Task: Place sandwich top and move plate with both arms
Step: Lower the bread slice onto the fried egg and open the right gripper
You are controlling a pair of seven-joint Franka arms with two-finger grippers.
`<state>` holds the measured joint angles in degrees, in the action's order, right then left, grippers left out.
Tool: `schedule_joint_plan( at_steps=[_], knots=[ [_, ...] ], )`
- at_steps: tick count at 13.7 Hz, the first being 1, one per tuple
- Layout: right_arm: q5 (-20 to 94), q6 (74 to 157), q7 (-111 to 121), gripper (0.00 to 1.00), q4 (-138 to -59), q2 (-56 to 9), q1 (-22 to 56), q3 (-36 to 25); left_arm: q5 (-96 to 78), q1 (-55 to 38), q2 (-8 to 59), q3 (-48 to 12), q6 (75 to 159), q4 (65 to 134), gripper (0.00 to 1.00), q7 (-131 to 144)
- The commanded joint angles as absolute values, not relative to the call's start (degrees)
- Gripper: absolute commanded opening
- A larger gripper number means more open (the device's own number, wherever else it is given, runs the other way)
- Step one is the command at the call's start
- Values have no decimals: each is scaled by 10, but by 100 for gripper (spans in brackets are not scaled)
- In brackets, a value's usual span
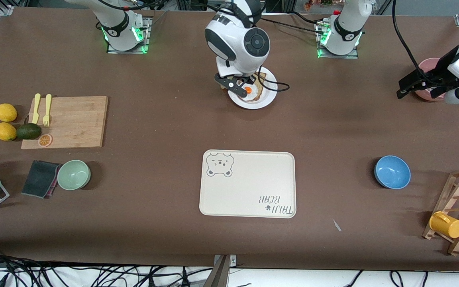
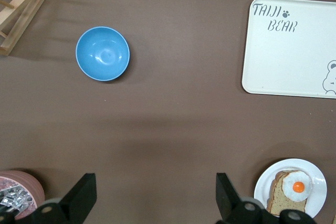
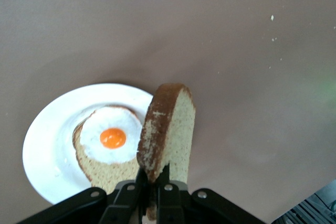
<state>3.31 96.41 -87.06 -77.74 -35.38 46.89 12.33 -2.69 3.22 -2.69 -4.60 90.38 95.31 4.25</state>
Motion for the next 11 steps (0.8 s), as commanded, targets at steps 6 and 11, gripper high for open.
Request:
schedule_joint_plan(
  at_steps=[6, 11],
  knots=[
    [46, 959, -906, 2, -725, -410, 522, 107, -18, 35, -19, -49, 890, 935, 100, 40],
    [46, 985, -906, 2, -721, -437, 533, 101, -20, 34, -19, -49, 890, 935, 100, 40]
  ],
)
